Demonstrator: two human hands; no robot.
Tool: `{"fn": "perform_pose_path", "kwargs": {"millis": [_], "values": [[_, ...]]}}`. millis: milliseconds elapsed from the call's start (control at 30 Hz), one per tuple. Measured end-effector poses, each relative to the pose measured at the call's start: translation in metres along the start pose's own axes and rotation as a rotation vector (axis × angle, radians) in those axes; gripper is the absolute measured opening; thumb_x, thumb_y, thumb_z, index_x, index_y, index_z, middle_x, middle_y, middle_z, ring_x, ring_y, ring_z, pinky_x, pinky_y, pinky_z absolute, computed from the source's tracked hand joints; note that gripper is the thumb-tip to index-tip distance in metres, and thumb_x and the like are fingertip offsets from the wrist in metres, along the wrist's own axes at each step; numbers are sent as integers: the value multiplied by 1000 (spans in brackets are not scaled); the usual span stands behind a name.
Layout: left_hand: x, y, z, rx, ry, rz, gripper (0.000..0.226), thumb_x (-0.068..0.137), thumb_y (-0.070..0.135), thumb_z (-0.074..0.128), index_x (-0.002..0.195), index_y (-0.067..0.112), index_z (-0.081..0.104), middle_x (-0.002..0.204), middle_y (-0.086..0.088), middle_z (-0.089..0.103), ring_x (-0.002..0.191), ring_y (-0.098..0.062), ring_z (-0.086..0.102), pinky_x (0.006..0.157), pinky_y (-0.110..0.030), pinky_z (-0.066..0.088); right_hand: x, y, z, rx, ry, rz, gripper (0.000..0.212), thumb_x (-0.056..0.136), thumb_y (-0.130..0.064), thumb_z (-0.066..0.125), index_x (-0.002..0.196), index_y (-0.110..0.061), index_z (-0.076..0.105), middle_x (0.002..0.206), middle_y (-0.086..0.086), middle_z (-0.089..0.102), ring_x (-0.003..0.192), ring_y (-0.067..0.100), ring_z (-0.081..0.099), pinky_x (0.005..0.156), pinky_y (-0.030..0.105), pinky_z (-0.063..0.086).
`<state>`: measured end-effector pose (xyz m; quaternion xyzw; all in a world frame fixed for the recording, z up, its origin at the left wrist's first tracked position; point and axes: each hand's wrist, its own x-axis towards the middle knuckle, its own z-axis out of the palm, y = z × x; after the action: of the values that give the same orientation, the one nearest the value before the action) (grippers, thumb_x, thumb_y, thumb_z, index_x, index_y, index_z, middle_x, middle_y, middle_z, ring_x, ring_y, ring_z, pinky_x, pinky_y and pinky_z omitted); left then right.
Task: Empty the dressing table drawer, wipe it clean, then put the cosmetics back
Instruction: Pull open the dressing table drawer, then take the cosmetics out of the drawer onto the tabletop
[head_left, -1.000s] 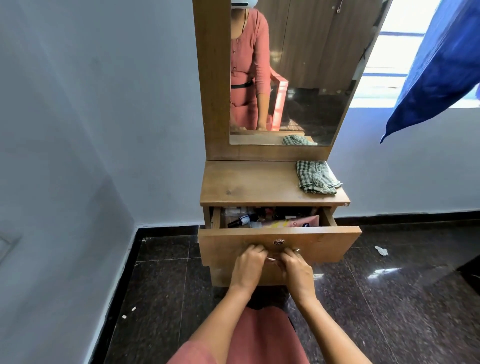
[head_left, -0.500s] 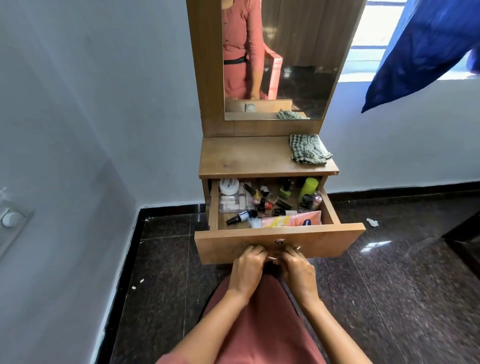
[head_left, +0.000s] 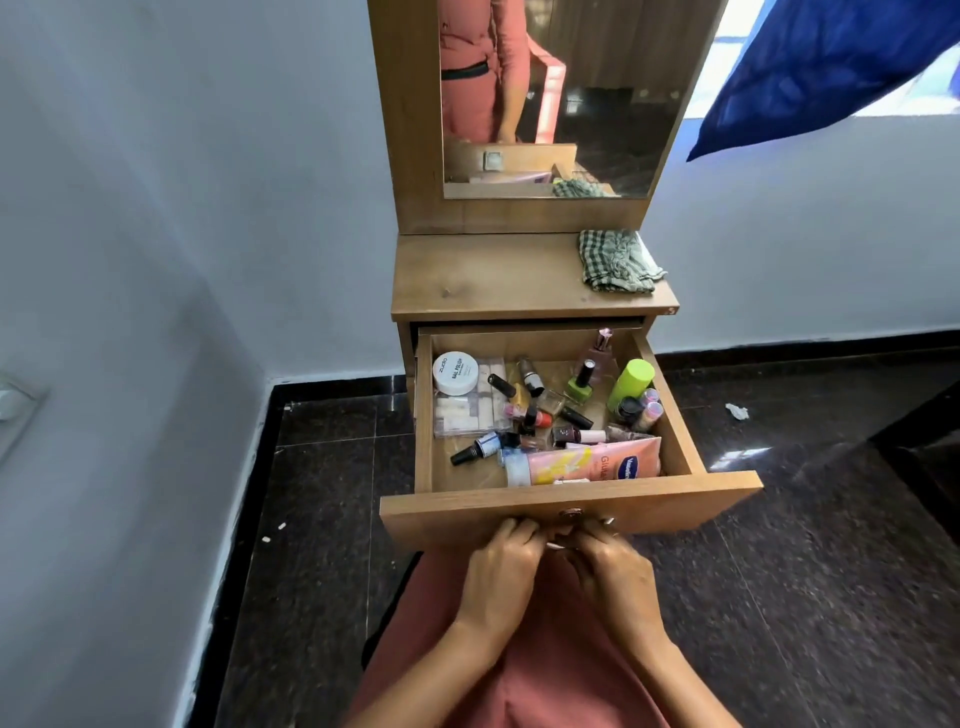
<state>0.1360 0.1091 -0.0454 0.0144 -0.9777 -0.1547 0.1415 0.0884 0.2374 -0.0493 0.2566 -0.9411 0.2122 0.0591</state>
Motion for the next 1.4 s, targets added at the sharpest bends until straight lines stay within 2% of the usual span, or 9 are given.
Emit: {"fn": "perform_pose_path", "kwargs": {"millis": [100, 267, 467, 600, 700, 800, 900, 1000, 1400], "values": [[-1, 3, -2, 16, -23, -9, 32, 38, 24, 90, 64, 25, 70, 64, 16, 64, 61, 1, 63, 34, -14, 42, -2, -1, -1, -20, 36, 2, 21, 68, -36, 51, 70, -28, 70, 73, -12, 70, 62, 10, 66, 52, 18, 40], [-1, 4, -3, -18, -28, -11, 35, 39, 26, 91, 67, 26, 70, 65, 17, 65, 61, 0, 63, 34, -13, 41, -2, -2, -3, -21, -35, 19, 11, 61, -23, 71, 73, -24, 71, 75, -8, 71, 65, 14, 68, 53, 21, 44], [1, 7, -11, -41, -32, 2, 27, 49, 27, 89, 65, 25, 68, 67, 16, 64, 63, -2, 64, 38, -15, 44, 17, -1, -23, 10, -348, 51, 18, 87, -31, 54, 99, -25, 66, 110, -5, 66, 107, 18, 59, 79, 32, 45], [19, 8, -41, -270, 47, 78, 4, 77, 22, 69, 79, 20, 65, 81, 8, 67, 76, -10, 63, 60, -21, 46, 44, 3, -62, 246, -309, 52, 3, 80, -18, 66, 81, -19, 69, 83, -3, 71, 80, 8, 65, 74, 31, 52], [52, 2, -60, -421, 102, -49, 9, 86, 19, 60, 91, 16, 67, 90, 3, 67, 82, -9, 60, 70, -17, 42, 71, 11, -82, 396, -202, 12, 8, 74, -2, 72, 76, -9, 72, 72, -3, 68, 65, -8, 58, 66, 3, 44], [87, -18, -58, -433, -34, -213, 17, 87, 14, 58, 102, 14, 67, 104, 2, 65, 92, -10, 58, 75, -18, 42, 99, 28, -84, 321, -157, 86, 13, 75, 0, 69, 86, -7, 71, 88, 4, 70, 77, 6, 62, 74, 5, 45], [106, -39, -45, -380, -358, -271, 28, 83, 10, 63, 111, 11, 63, 116, -8, 64, 104, -19, 59, 89, -31, 49, 114, 49, -73, 70, -316, 156, 24, 81, -5, 64, 102, -15, 68, 111, 1, 64, 102, 17, 60, 87, 28, 48], [108, -50, -31, -329, -533, -279, 44, 78, 14, 71, 119, 11, 58, 122, -9, 60, 110, -22, 57, 90, -30, 46, 118, 61, -63, -130, -415, 152, 33, 83, -10, 58, 111, -25, 64, 122, -3, 60, 111, 20, 55, 85, 31, 46], [112, -58, -24, -343, -629, -253, 44, 74, 13, 70, 117, 10, 60, 119, -8, 62, 106, -21, 57, 87, -32, 47, 125, 65, -57, -138, -456, 171, 27, 82, -15, 60, 106, -27, 66, 110, 7, 65, 99, 30, 61, 71, 29, 38]]}}
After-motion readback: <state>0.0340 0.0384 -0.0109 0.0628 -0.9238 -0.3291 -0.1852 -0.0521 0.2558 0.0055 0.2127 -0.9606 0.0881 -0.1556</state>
